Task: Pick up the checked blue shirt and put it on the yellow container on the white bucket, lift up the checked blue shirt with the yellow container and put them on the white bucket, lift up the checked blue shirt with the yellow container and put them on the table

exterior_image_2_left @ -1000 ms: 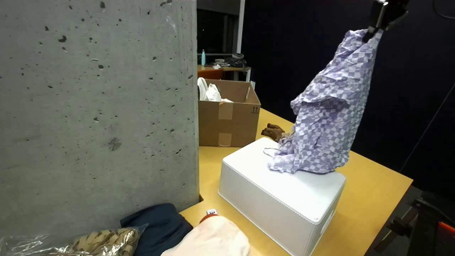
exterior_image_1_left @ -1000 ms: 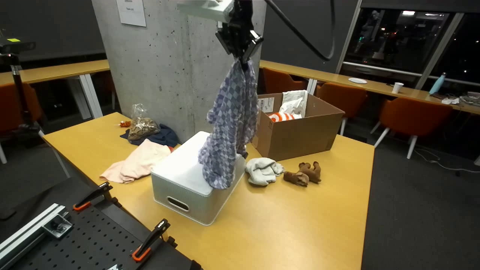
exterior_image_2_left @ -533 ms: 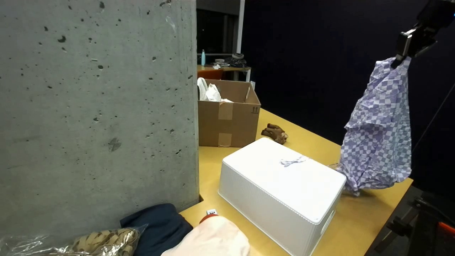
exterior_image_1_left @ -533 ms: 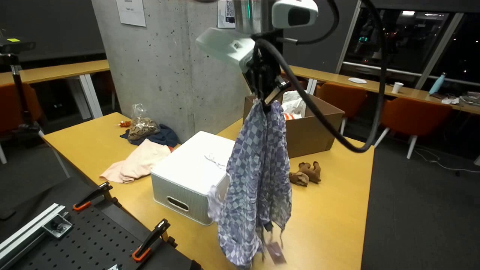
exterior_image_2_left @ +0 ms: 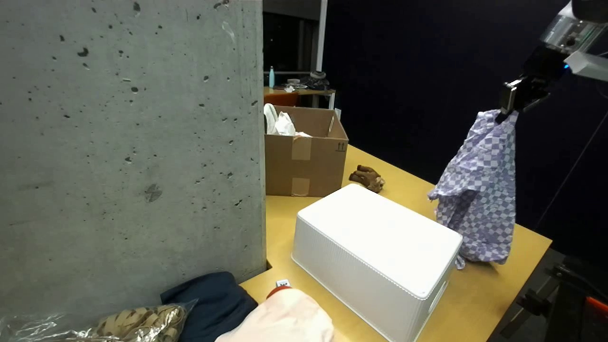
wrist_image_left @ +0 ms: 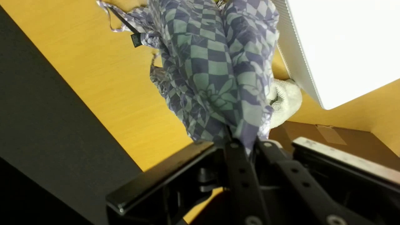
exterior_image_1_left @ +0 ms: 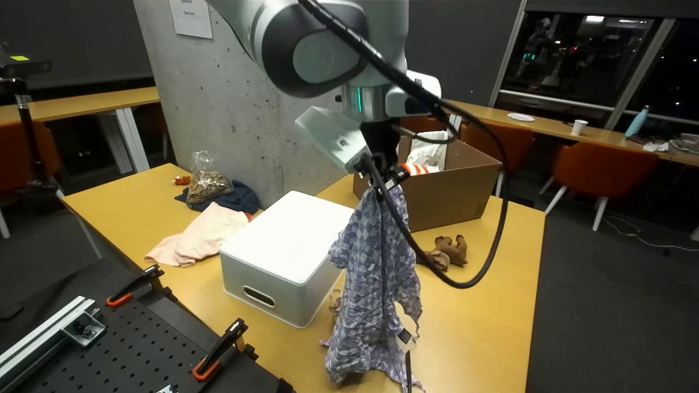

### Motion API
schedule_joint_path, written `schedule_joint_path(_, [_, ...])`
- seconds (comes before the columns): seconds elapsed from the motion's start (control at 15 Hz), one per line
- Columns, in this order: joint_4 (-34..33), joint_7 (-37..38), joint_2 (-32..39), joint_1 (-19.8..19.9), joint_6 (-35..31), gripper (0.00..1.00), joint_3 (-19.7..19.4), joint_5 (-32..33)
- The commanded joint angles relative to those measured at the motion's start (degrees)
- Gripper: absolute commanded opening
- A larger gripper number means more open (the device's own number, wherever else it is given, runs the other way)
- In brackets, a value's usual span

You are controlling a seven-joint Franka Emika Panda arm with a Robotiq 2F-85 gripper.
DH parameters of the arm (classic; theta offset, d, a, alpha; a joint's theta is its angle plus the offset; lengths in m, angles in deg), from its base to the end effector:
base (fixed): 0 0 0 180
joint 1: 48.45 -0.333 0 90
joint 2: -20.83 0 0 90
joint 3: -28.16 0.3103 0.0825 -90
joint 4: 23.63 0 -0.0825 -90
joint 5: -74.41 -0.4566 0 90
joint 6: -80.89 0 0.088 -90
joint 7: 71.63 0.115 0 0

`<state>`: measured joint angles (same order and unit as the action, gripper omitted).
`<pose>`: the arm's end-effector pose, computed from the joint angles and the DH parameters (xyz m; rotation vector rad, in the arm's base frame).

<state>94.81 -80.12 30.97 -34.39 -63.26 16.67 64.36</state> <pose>0.5957 -0.2839 0.3188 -3.0387 0.6442 -0.4532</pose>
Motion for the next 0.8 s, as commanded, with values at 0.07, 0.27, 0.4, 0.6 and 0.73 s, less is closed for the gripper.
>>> schedule_joint_path(0.07, [-1.5,-4.2,9.1,0.7,-8.2,0.01,4.8,-7.4])
schedule_joint_path(0.27, [-2.7,-5.4,15.7,1.9,-11.7,0.01,7.9,-7.9])
schedule_joint_path(0.4, [-2.2,-5.4,18.2,3.7,-13.9,0.01,9.4,-8.3])
schedule_joint_path(0.6, [-1.6,-6.2,21.1,8.7,-16.0,0.01,11.2,-10.3])
schedule_joint_path(0.73, [-2.9,-6.3,24.1,12.0,-15.8,0.01,11.5,-11.1])
